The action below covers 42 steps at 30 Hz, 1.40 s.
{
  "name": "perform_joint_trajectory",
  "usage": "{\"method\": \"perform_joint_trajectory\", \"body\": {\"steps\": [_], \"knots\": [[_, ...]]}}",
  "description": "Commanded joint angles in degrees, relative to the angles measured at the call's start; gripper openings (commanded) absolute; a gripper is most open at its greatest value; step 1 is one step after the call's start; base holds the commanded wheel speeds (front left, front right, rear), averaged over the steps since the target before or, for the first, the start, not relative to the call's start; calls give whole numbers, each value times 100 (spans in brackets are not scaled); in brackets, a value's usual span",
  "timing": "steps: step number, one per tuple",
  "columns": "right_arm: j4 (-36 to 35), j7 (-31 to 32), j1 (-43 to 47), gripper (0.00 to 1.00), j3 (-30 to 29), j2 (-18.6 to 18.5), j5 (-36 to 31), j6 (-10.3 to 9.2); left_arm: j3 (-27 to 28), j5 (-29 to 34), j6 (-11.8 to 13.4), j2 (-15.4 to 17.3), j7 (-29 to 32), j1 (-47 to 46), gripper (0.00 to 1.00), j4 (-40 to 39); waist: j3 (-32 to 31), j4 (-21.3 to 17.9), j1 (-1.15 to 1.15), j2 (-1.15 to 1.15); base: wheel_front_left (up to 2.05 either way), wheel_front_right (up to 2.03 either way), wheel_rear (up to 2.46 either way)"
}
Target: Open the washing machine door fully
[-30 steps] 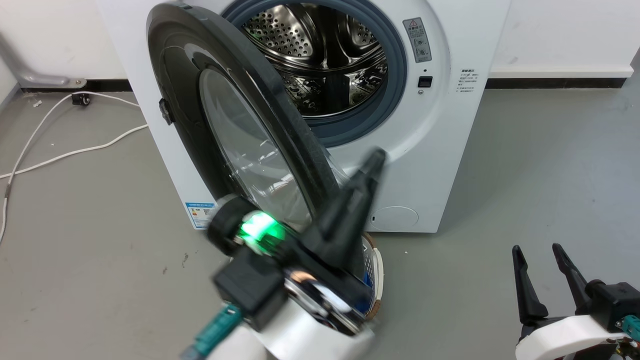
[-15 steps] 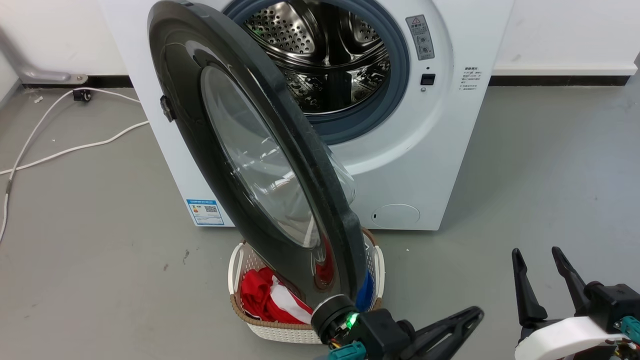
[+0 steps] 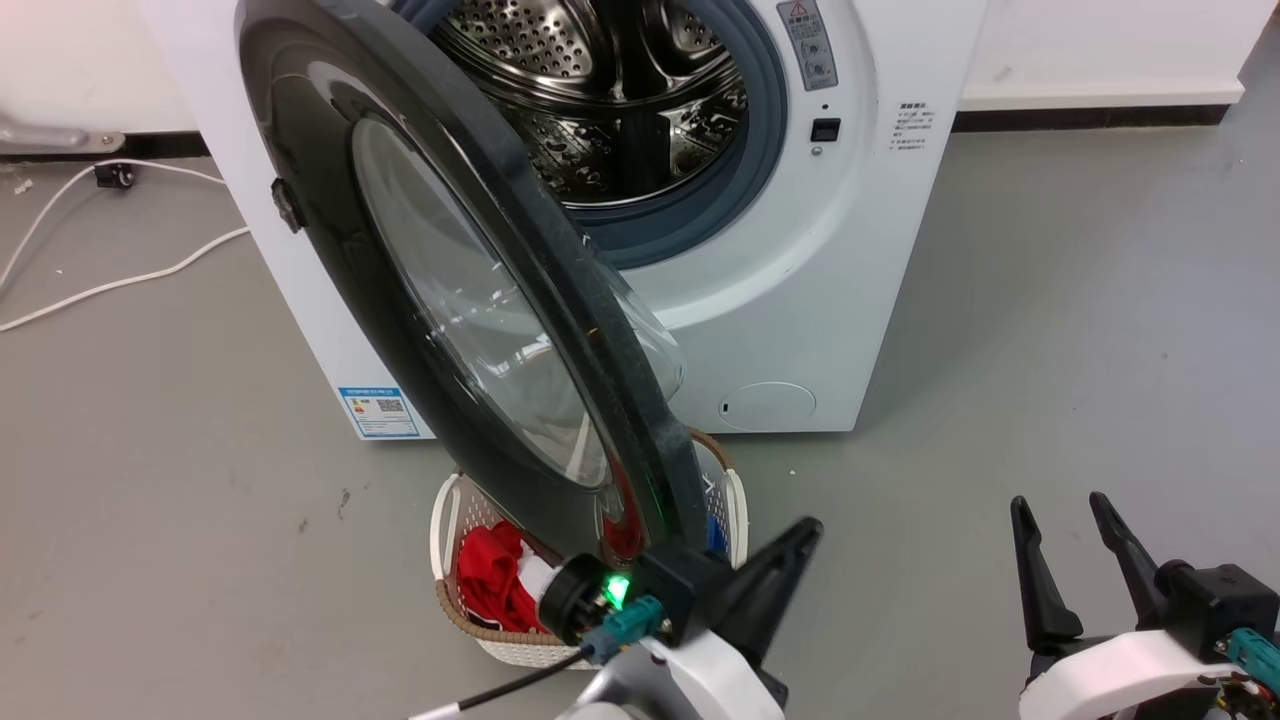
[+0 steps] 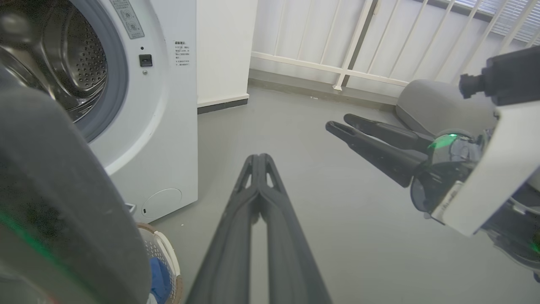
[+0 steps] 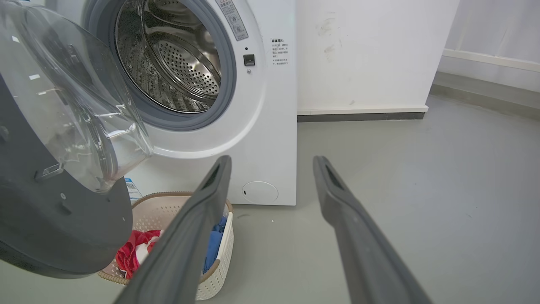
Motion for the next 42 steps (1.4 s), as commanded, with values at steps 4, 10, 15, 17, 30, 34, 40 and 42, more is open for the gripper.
{"method": "perform_joint_trajectory", "body": {"steps": [4,10,15,17,30,34,40,42], "knots": [[45,-36,-128,100,9,18,34,-1,240,-32,232,-56,-238,-192,0,312,75,-53,0,0,0,0,0],[103,-51,-147,100,25,20,49,-1,447,-143,397,-65,-422,-222,0,649,102,-56,0,0,0,0,0],[128,-78,-194,100,64,21,34,-1,560,-190,509,6,-557,-104,0,837,88,-41,0,0,0,0,0],[130,-89,-191,100,57,21,27,-1,582,-201,533,45,-592,-57,0,850,76,-19,0,0,0,0,0],[105,-103,-77,100,70,-14,19,-1,635,-281,766,269,-574,344,0,446,-160,290,0,0,0,0,0],[103,-87,-30,100,37,-7,36,-1,717,-299,938,438,-531,548,0,178,-252,528,0,0,0,0,0],[101,-78,-37,100,-11,-2,73,-1,702,-274,1043,562,-455,730,0,-99,-251,871,0,0,0,0,0],[113,-82,-65,100,-3,-19,77,-1,705,-271,1067,608,-438,762,0,-131,-242,996,0,0,0,0,0]]}}
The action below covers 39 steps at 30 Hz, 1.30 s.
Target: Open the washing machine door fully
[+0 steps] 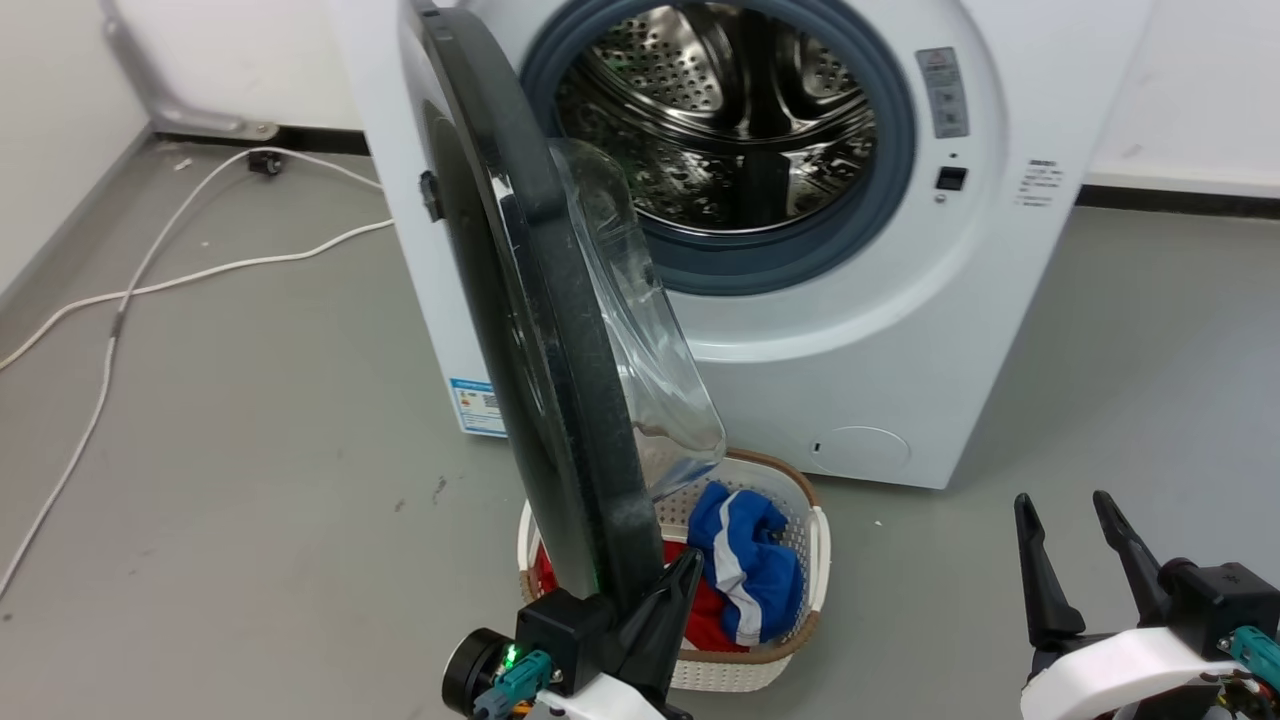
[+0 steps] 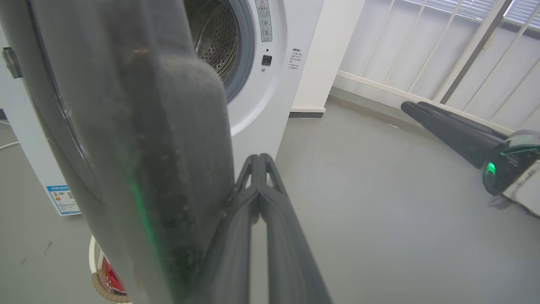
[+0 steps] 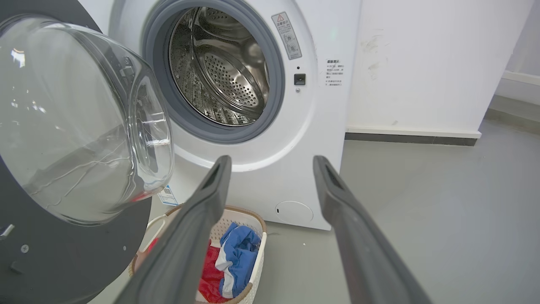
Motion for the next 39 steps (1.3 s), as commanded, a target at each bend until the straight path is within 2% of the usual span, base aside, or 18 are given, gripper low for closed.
{"method": "perform_joint_trajectory", "body": {"steps": [1,11,20,27,39], "knots": [[-6,-20,-4,100,7,-22,-3,-1,170,13,127,156,13,22,0,26,14,199,0,0,0,0,0],[-59,-24,-12,100,-1,-82,31,-1,390,-95,283,270,-121,71,0,-62,53,903,0,0,0,0,0],[-35,-59,-109,100,47,-87,3,-1,1117,-316,494,666,-386,61,0,-25,118,1290,0,0,0,0,0],[-30,-69,-176,100,110,-112,-51,-1,1765,-544,512,1060,-547,-5,0,199,170,1282,0,0,0,0,0],[-305,16,-287,100,213,-238,-93,-1,2847,-893,379,1687,-728,-332,0,999,430,905,0,0,0,0,0]]}}
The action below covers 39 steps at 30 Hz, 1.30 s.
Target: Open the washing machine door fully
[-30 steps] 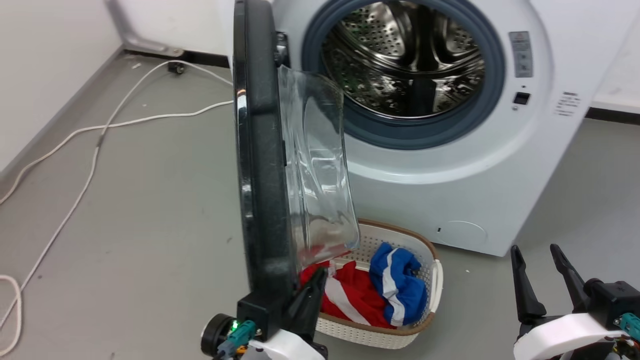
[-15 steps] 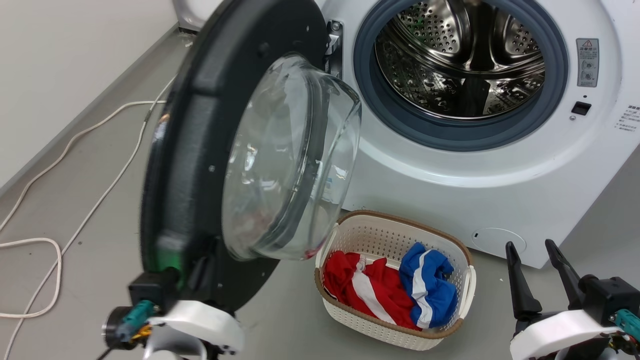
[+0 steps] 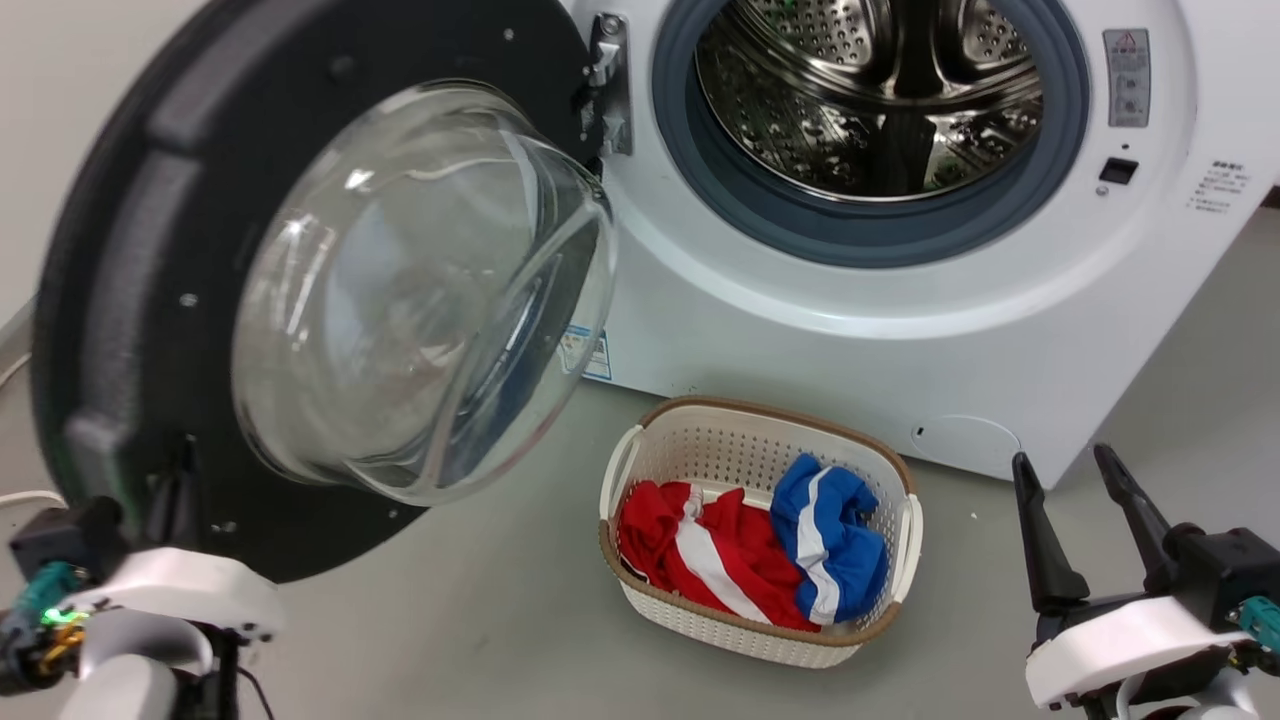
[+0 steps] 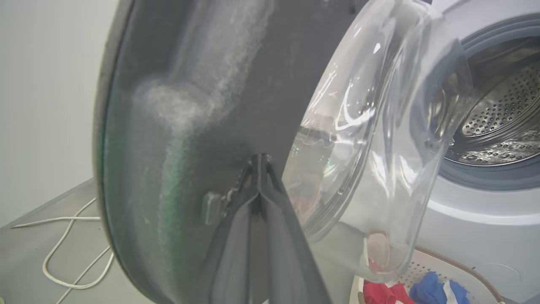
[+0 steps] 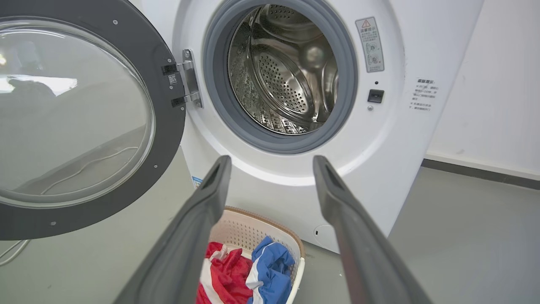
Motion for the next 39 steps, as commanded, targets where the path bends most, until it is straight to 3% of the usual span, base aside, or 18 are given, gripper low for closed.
{"method": "perform_joint_trajectory", "body": {"steps": [1,13,21,29,39], "knots": [[-43,28,-104,100,-9,-53,-20,-1,152,-43,2,106,-49,-137,0,79,125,-94,0,0,0,0,0],[-165,123,-241,100,-11,-192,18,-1,1071,-70,-285,471,-87,-482,0,851,542,-360,0,0,0,0,0],[-114,126,-263,100,11,-191,20,-1,1273,113,-486,569,-89,-705,0,1357,510,-388,0,0,0,0,0],[75,66,-48,100,3,-52,10,-1,1312,436,-490,268,-83,-309,0,1256,58,-445,0,0,0,0,0],[80,134,235,100,-46,78,-43,-1,867,838,-357,-330,-32,861,0,-71,-356,-490,0,0,0,0,0]]}}
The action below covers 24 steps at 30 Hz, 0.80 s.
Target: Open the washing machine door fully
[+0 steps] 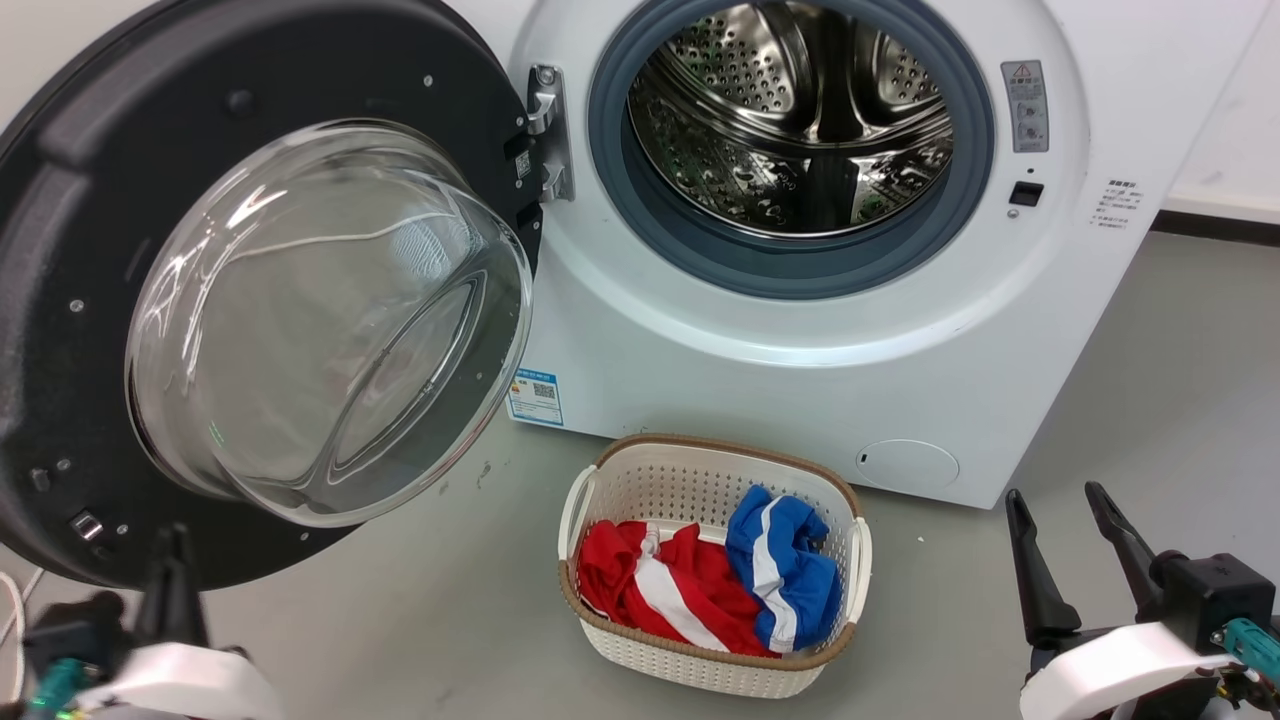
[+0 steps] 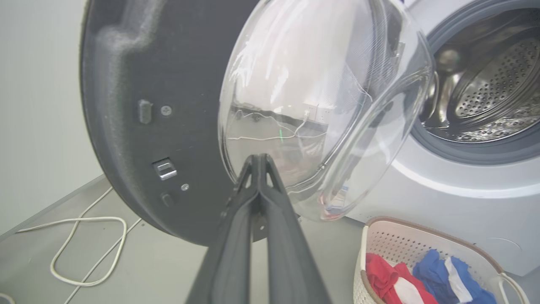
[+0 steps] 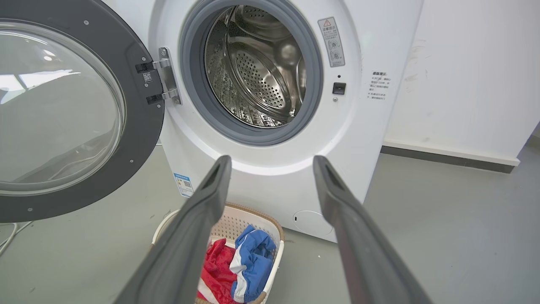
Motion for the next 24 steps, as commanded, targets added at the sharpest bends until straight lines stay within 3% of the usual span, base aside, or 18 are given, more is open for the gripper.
{"method": "perform_joint_trajectory", "body": {"steps": [1,10,18,19,20,24], "knots": [[-34,10,75,100,-7,34,-20,-1,-149,74,61,-109,56,195,0,-262,-53,-23,0,0,0,0,0],[-89,61,114,100,35,53,-68,-1,-935,280,101,-596,417,547,0,-1310,-135,-269,0,0,0,0,0],[-66,73,22,100,103,6,-52,-1,-1390,382,-70,-792,499,129,0,-1181,-84,-858,0,0,0,0,0],[-61,72,15,100,107,8,-52,-1,-1431,401,-76,-814,490,85,3,-1129,-77,-950,0,0,0,0,0],[-55,66,15,100,123,8,-55,-1,-1460,412,-86,-833,487,49,19,-1071,-75,-1038,0,0,0,0,0],[-4,66,8,100,124,-26,-12,-1,-1549,475,-92,-852,477,-55,49,-878,-77,-1376,0,0,0,0,0]]}}
